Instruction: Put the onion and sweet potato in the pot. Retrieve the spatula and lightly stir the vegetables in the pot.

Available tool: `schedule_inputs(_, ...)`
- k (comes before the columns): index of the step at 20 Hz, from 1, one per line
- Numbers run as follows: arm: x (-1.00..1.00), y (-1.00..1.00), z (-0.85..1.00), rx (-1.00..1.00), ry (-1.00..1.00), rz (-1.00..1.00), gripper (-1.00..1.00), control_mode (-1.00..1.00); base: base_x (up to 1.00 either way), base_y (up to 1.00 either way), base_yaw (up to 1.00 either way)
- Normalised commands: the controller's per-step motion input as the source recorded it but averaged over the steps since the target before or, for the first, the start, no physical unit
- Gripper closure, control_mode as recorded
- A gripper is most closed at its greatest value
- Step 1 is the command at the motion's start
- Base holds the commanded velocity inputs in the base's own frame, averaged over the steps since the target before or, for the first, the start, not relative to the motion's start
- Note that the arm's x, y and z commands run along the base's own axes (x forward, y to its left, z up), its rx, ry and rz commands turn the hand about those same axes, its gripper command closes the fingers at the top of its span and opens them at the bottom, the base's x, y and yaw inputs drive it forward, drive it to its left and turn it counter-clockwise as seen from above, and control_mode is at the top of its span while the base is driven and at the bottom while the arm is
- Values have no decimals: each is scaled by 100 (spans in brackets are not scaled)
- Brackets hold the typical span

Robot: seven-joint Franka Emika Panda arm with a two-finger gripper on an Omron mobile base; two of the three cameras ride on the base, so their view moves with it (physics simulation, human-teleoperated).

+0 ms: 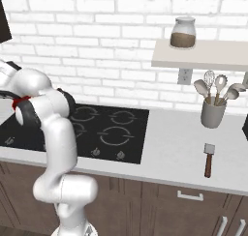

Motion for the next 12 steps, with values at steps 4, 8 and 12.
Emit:
schedule_inputs(4, 44, 20, -15, -12, 0, 0, 100, -100, 0, 0, 0)
schedule_inputs(8, 32, 19, -22, -10, 0, 2, 100, -100, 0, 0, 0)
schedule_inputs(12, 24, 16, -36, -8, 3, 4, 100, -100, 0, 0, 0)
